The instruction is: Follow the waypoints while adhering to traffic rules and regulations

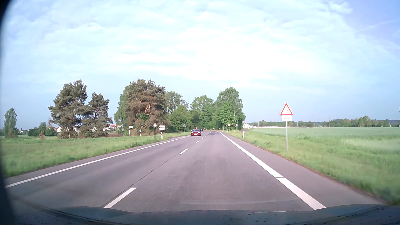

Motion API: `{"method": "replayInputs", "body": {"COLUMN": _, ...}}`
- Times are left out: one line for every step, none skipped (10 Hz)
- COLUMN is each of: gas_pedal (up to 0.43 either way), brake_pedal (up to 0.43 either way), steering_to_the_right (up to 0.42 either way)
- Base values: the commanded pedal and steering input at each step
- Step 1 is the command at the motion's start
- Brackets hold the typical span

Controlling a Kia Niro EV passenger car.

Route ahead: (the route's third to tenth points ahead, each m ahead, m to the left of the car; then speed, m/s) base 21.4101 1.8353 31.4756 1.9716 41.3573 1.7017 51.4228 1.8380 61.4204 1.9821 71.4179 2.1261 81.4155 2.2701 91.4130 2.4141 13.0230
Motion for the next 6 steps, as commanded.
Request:
{"method": "replayInputs", "body": {"gas_pedal": 0.020, "brake_pedal": 0.000, "steering_to_the_right": -0.002}}
{"method": "replayInputs", "body": {"gas_pedal": 0.020, "brake_pedal": 0.000, "steering_to_the_right": -0.002}}
{"method": "replayInputs", "body": {"gas_pedal": 0.028, "brake_pedal": 0.000, "steering_to_the_right": -0.002}}
{"method": "replayInputs", "body": {"gas_pedal": 0.028, "brake_pedal": 0.000, "steering_to_the_right": -0.002}}
{"method": "replayInputs", "body": {"gas_pedal": 0.039, "brake_pedal": 0.000, "steering_to_the_right": -0.002}}
{"method": "replayInputs", "body": {"gas_pedal": 0.039, "brake_pedal": 0.000, "steering_to_the_right": -0.002}}
